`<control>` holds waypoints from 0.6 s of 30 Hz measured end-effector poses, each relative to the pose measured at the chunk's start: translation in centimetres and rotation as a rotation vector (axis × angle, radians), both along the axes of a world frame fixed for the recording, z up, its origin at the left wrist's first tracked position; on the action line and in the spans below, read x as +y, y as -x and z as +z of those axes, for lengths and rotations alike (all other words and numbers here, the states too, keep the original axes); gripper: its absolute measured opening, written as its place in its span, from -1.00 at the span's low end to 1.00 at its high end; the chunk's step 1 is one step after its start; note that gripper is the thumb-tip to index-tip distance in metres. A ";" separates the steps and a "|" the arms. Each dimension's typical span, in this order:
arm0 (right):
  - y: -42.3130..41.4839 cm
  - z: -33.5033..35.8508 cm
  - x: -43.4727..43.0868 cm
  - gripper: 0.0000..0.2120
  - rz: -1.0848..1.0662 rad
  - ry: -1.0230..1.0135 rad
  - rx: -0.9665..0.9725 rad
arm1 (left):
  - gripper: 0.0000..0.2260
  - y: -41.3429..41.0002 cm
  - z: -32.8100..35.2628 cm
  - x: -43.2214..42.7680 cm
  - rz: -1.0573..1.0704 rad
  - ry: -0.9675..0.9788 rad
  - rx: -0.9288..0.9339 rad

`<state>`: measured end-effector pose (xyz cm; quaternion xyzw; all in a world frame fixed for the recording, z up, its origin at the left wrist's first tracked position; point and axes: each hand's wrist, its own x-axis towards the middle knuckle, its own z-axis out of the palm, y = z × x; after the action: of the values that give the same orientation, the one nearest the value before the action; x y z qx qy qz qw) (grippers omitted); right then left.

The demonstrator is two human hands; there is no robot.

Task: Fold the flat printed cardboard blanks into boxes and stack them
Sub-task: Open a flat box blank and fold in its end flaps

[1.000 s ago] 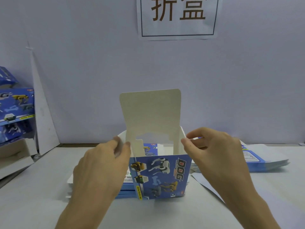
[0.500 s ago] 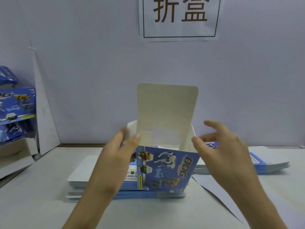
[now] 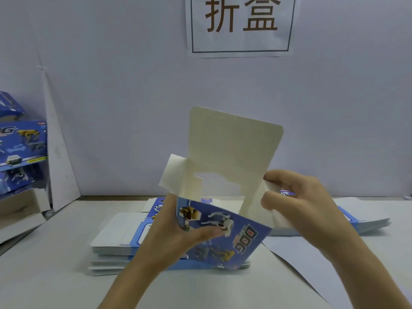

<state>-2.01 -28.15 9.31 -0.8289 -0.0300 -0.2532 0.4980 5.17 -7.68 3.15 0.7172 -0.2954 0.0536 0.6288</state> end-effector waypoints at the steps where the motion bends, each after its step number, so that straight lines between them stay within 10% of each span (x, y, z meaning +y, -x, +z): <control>1: -0.2 0.0 -0.2 -0.82 0.002 -0.026 -0.021 | -0.56 0.0 0.0 0.0 0.026 0.013 -0.038; 3: -0.6 0.0 -0.7 -0.93 0.007 -0.119 -0.042 | -0.84 -0.1 0.1 0.1 0.121 0.094 -0.119; 11: 0.1 0.8 -1.2 -0.81 0.117 -0.271 -0.216 | -0.81 0.2 1.6 1.3 0.090 0.034 -0.259; 18: 0.0 0.5 -0.6 -0.84 0.029 -0.392 -0.362 | -0.43 1.4 2.4 0.8 0.125 0.070 -0.311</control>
<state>-2.03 -28.72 9.83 -0.6573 -0.0805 -0.3911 0.6392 3.80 -6.88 5.58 0.6951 -0.3417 0.2131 0.5955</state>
